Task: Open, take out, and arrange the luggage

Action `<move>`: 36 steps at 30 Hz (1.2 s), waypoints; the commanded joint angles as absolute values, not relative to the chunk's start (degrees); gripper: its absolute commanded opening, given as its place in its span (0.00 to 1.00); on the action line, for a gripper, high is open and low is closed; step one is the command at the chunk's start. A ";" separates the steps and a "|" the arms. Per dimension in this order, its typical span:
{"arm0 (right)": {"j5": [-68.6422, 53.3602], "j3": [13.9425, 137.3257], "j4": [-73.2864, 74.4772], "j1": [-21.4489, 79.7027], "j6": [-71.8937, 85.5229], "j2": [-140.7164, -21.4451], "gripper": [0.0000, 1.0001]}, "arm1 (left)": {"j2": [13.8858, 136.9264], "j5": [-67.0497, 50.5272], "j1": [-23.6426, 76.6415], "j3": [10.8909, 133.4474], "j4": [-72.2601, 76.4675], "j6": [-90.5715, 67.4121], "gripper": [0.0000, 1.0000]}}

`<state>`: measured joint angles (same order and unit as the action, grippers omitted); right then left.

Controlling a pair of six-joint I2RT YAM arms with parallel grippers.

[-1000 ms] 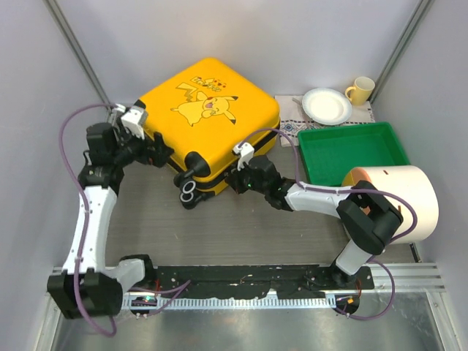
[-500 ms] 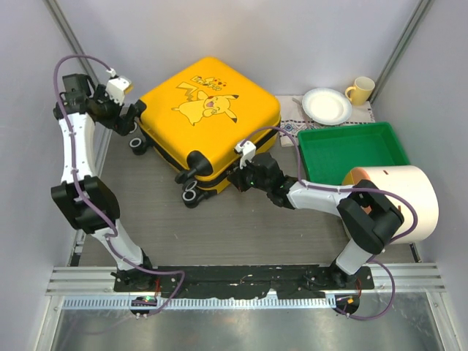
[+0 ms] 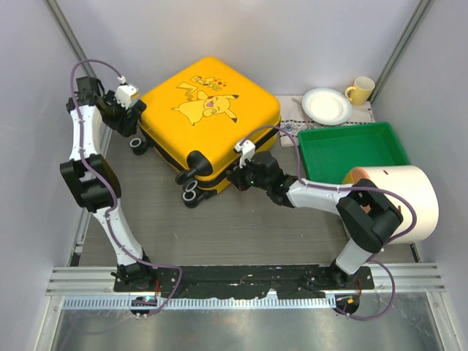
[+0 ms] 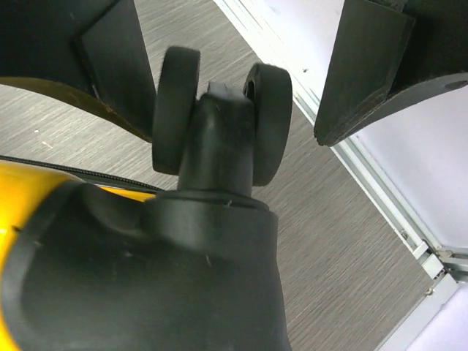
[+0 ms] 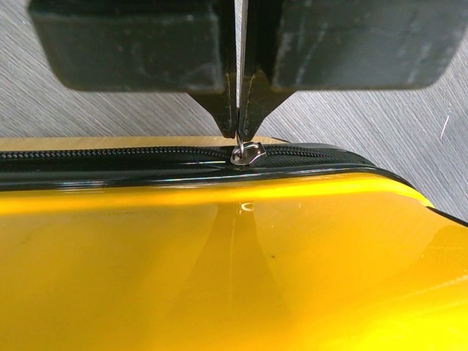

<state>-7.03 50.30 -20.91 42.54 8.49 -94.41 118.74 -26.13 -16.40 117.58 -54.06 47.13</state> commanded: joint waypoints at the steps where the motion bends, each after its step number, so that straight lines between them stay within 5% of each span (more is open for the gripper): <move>1: 2.02 54.58 -26.02 38.58 6.59 -95.36 0.01 | 119.44 -29.35 -16.35 120.76 -52.56 49.21 0.87; 8: 1.93 55.81 -25.14 38.32 5.45 -96.06 0.01 | 115.58 -38.23 -15.91 115.76 -55.80 58.88 0.35; 9: 2.02 56.07 -25.14 38.23 5.01 -96.24 0.01 | 114.71 -37.97 -15.91 115.49 -56.51 60.19 0.16; 11: 2.02 57.12 -25.14 38.06 4.66 -96.94 0.01 | 113.91 -36.75 -15.91 113.57 -58.62 60.12 0.00; 26: -15.71 74.94 -25.05 33.75 -5.96 -111.34 0.01 | 82.46 -36.13 -26.28 69.83 -47.91 36.86 0.00; 36: -28.90 92.03 -22.86 25.93 -8.34 -124.11 0.01 | 79.89 -39.11 -25.84 64.33 -35.60 17.15 0.00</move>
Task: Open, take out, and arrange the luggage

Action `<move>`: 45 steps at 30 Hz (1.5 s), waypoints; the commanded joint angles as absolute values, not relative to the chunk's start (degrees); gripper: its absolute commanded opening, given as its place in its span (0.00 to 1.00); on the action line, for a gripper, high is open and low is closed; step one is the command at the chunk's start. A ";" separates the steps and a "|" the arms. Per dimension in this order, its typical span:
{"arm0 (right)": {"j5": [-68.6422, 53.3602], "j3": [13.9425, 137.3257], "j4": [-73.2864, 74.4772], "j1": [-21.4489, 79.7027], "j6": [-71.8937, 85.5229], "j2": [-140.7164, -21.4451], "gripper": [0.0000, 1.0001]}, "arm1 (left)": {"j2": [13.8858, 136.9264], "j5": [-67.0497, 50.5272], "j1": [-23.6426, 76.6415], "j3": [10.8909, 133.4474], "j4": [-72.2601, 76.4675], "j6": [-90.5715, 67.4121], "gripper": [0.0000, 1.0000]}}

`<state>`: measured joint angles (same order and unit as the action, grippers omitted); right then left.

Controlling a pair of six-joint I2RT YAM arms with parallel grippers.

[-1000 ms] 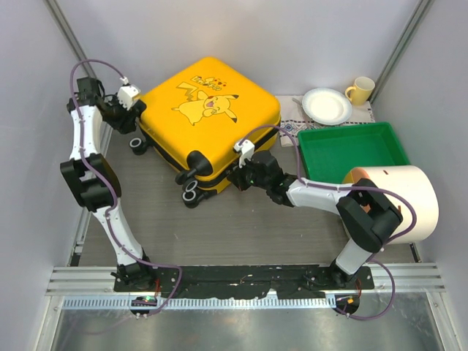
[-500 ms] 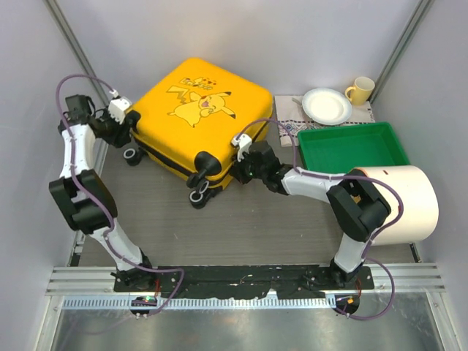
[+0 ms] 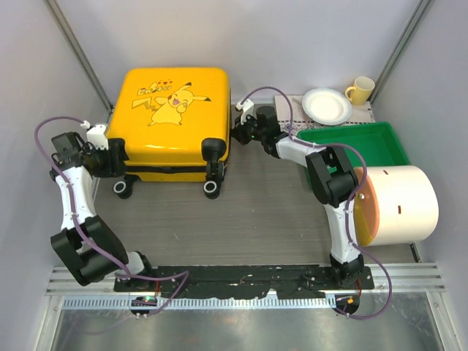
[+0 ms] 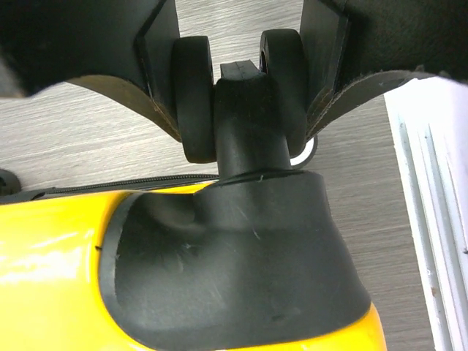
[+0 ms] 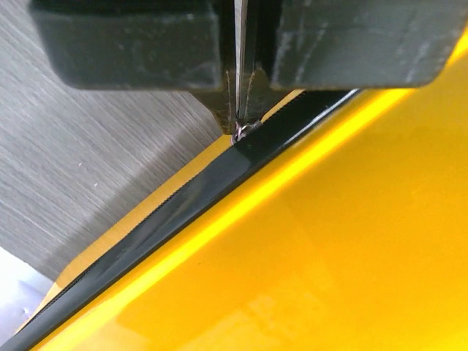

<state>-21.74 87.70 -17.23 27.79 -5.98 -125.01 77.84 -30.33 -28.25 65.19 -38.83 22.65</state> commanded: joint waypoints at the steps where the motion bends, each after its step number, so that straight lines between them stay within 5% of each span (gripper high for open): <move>1: -29.87 91.33 -22.50 25.67 -8.87 -123.49 0.01 | 80.59 -38.85 -25.84 64.51 -35.16 16.44 0.00; 11: -37.79 69.98 -21.00 26.45 -16.53 -111.19 0.01 | 79.20 -38.76 -25.05 64.25 -32.00 8.88 0.00; 19: -28.57 69.00 -28.73 32.42 -0.10 -111.01 0.01 | 71.47 -37.71 -23.64 55.39 -31.46 2.11 0.00; 25: -20.05 57.24 -34.36 36.03 11.86 -102.75 0.01 | 65.22 -37.18 -23.20 51.16 -31.90 -1.13 0.00; 33: -25.05 51.78 -33.40 36.56 7.30 -95.90 0.01 | 63.90 -36.74 -23.12 50.89 -33.40 -2.28 0.00; 45: -9.59 50.52 -49.30 42.63 10.29 -100.71 0.01 | 60.74 -38.85 -20.83 46.58 -29.45 -10.37 0.00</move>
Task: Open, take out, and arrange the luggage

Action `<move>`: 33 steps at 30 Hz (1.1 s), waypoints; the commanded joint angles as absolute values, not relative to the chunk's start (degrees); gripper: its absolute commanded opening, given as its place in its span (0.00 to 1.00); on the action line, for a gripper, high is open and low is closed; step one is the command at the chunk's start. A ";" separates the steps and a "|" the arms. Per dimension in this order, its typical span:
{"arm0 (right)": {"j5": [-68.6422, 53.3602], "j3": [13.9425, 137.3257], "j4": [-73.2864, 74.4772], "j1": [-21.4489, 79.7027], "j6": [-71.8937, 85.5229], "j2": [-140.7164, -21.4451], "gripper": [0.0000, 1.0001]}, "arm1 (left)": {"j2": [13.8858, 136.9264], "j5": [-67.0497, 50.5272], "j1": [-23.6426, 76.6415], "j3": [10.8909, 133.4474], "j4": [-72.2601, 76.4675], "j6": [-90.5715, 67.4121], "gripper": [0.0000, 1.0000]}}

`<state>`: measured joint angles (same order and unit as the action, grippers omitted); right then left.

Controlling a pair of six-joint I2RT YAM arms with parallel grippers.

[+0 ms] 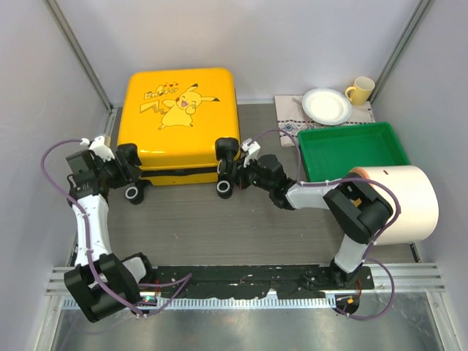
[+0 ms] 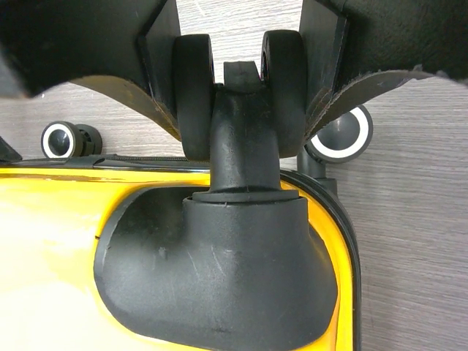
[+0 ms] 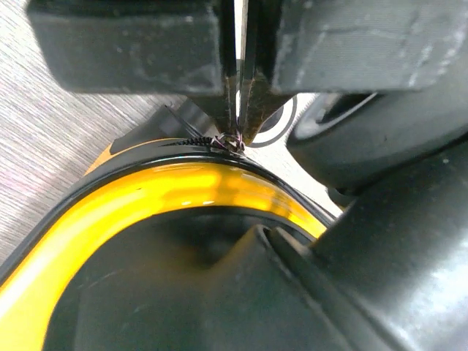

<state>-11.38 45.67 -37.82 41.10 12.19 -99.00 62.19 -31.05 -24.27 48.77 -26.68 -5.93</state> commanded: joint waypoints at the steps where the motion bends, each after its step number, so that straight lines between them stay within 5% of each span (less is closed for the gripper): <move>1: -8.88 51.41 -50.35 42.19 9.59 -102.03 0.01 | 60.56 -39.02 -20.83 46.41 -29.10 -12.02 0.00; 13: -1.41 61.35 -50.27 35.25 4.31 -106.09 0.01 | 60.20 -41.93 -15.56 42.19 -20.48 -25.83 0.00; 22: -5.10 52.82 -55.54 40.08 5.10 -103.10 0.01 | 62.57 -40.61 -9.85 41.13 -14.86 -32.60 0.00; 33: 2.96 57.83 -60.37 45.17 -4.47 -105.20 0.01 | 63.20 -39.99 -8.88 40.43 -12.83 -35.24 0.00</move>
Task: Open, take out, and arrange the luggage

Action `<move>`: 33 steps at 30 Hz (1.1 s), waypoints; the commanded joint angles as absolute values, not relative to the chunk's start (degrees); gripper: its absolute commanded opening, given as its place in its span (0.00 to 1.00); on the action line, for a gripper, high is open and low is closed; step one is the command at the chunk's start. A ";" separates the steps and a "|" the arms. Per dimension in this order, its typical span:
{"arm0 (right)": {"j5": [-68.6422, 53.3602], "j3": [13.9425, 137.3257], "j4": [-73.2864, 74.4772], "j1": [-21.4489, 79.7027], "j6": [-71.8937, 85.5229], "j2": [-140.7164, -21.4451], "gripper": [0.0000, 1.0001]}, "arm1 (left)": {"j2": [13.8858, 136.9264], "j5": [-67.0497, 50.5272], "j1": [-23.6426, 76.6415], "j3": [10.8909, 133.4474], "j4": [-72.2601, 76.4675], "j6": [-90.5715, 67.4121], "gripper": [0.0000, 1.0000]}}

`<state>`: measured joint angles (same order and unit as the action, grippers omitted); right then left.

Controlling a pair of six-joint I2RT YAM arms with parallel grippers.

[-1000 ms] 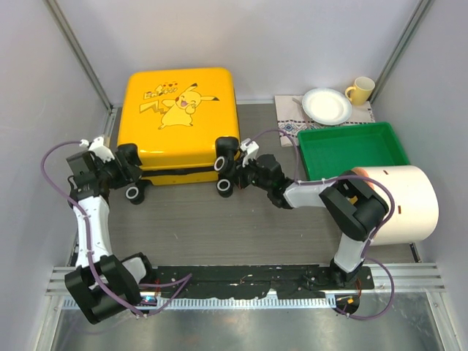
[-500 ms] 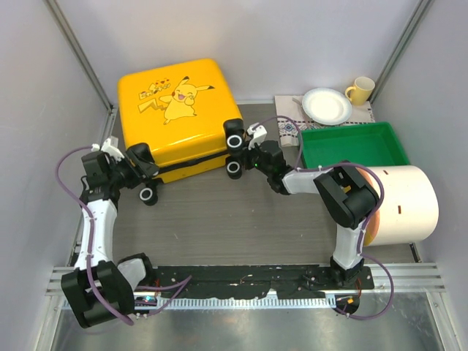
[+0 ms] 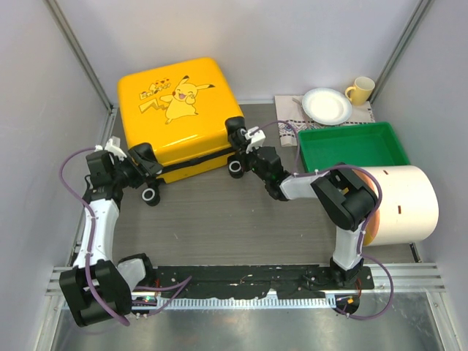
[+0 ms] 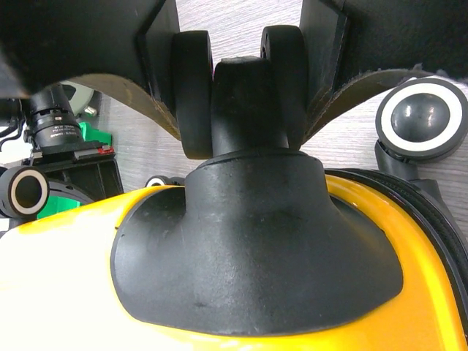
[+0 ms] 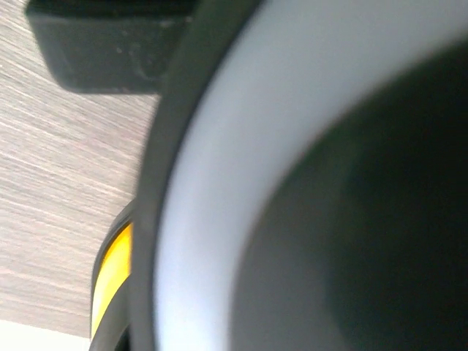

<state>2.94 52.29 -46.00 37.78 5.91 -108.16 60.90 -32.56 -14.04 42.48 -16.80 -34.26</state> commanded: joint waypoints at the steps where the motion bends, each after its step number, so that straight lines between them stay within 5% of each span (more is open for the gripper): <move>1: 4.99 57.83 -61.25 46.48 -5.61 -105.90 0.01 | 63.11 -39.90 -8.79 40.43 -12.75 -35.42 0.00; 7: 9.15 57.13 -67.06 46.93 -1.32 -106.62 0.01 | 63.63 -40.25 -8.61 40.34 -12.75 -35.59 0.00; 14: -2.18 50.98 -75.32 46.14 -3.34 -104.24 0.01 | 64.86 -40.34 -8.53 40.96 -10.99 -35.59 0.00; 33: -10.45 61.52 -67.59 57.21 4.12 -111.00 0.01 | 65.92 -38.50 -2.64 40.43 -8.09 -37.88 0.00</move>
<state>4.54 54.94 -54.22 48.42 -0.21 -112.68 62.81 -31.38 -9.06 41.82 -14.37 -37.58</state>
